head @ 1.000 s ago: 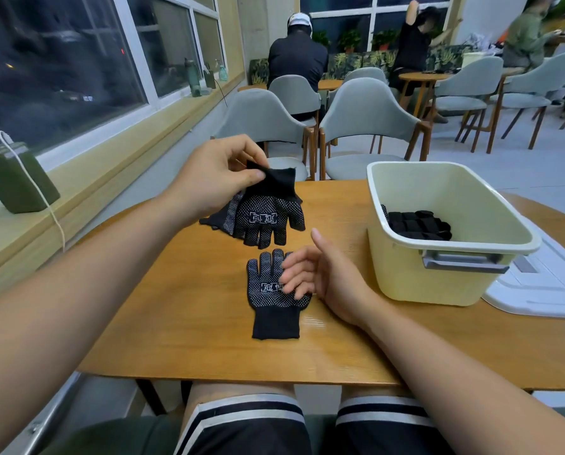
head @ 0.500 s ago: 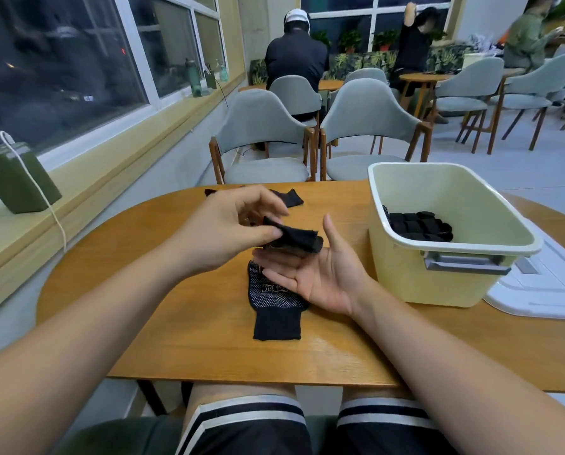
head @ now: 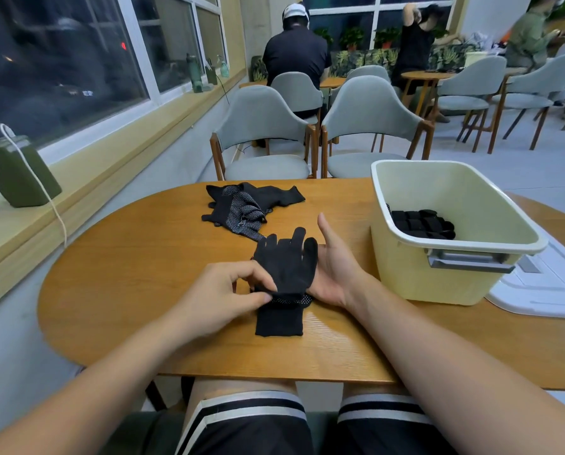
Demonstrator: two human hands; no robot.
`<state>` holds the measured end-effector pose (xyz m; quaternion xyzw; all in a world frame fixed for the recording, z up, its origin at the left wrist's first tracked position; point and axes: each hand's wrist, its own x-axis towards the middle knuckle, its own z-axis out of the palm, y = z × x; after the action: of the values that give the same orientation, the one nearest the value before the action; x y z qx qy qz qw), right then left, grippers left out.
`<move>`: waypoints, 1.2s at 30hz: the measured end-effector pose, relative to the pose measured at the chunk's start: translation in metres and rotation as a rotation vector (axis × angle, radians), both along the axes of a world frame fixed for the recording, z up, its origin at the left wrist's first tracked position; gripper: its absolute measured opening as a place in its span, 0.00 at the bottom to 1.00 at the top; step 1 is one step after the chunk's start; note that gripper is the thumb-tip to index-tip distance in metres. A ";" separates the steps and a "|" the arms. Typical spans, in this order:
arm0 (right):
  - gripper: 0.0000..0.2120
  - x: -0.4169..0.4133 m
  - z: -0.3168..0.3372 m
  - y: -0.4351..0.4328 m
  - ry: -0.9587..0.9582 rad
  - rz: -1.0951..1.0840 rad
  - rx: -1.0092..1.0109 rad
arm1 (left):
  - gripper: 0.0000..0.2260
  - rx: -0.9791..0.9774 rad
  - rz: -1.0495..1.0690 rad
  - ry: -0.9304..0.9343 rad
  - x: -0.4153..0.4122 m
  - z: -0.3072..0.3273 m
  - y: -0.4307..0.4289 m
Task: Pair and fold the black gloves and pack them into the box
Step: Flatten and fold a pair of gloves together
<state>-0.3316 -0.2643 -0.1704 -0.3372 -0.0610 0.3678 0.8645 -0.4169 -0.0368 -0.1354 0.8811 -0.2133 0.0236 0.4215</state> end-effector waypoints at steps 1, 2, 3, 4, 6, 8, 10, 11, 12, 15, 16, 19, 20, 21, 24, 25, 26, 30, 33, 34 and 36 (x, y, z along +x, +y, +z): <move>0.50 -0.001 0.000 0.000 0.004 -0.001 -0.003 | 0.09 -0.006 -0.006 0.016 -0.001 -0.004 -0.001; 0.51 -0.001 0.000 0.000 0.005 -0.006 -0.014 | 0.09 -0.011 -0.011 0.032 -0.002 -0.008 -0.001; 0.51 -0.002 0.000 0.000 0.003 -0.012 -0.026 | 0.09 -0.013 -0.015 0.046 -0.003 -0.011 -0.001; 0.51 -0.002 0.001 0.000 0.002 -0.020 -0.034 | 0.09 -0.012 -0.019 0.055 -0.004 -0.013 -0.001; 0.52 -0.002 0.000 -0.001 0.007 -0.030 -0.034 | 0.09 -0.002 -0.023 0.064 -0.006 -0.018 -0.002; 0.53 0.000 -0.002 -0.001 0.006 -0.031 -0.038 | 0.09 0.015 -0.024 0.073 -0.007 -0.021 -0.002; 0.52 0.001 -0.003 0.000 0.002 -0.028 -0.036 | 0.09 0.038 -0.026 0.080 -0.009 -0.023 -0.001; 0.52 0.001 -0.003 0.000 0.001 -0.031 -0.039 | 0.09 0.051 -0.027 0.081 -0.009 -0.023 -0.001; 0.52 0.002 -0.004 -0.001 0.001 -0.036 -0.049 | 0.09 0.063 -0.028 0.078 -0.010 -0.024 -0.001; 0.52 0.002 -0.003 0.000 -0.022 -0.077 -0.092 | 0.09 0.086 -0.033 0.067 -0.009 -0.025 -0.001; 0.51 0.001 -0.002 0.001 -0.050 -0.102 -0.130 | 0.09 0.089 -0.036 0.065 -0.009 -0.025 -0.001; 0.44 0.001 0.002 0.007 -0.126 -0.286 -0.359 | 0.08 0.084 -0.042 0.064 -0.010 -0.027 -0.002; 0.43 0.001 0.003 0.009 -0.154 -0.349 -0.447 | 0.08 0.082 -0.043 0.065 -0.010 -0.028 -0.002; 0.43 0.001 0.005 0.011 -0.199 -0.397 -0.531 | 0.08 0.083 -0.043 0.065 -0.010 -0.028 -0.003; 0.38 0.002 0.010 0.011 -0.389 -0.503 -0.734 | 0.08 0.081 -0.044 0.065 -0.010 -0.029 -0.003; 0.37 0.002 0.010 0.010 -0.435 -0.525 -0.762 | 0.08 0.078 -0.046 0.069 -0.010 -0.029 -0.004; 0.38 0.001 0.011 0.009 -0.472 -0.536 -0.789 | 0.07 0.073 -0.048 0.076 -0.010 -0.029 -0.004; 0.33 -0.006 0.013 0.000 -0.621 -0.568 -0.906 | 0.05 0.030 -0.053 0.124 -0.006 -0.029 -0.006; 0.25 -0.013 0.014 -0.008 -0.782 -0.570 -0.997 | 0.04 0.005 -0.042 0.134 -0.001 -0.027 -0.006; 0.24 -0.017 0.013 -0.009 -0.840 -0.555 -1.022 | 0.04 0.002 -0.033 0.130 0.002 -0.026 -0.006; 0.21 -0.022 0.010 -0.013 -0.933 -0.532 -1.081 | 0.05 -0.027 -0.004 0.126 0.010 -0.027 -0.005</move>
<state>-0.3538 -0.2771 -0.1607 -0.8374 -0.1481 -0.0548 0.5233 -0.4071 -0.0413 -0.1625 0.8746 -0.1876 -0.0299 0.4460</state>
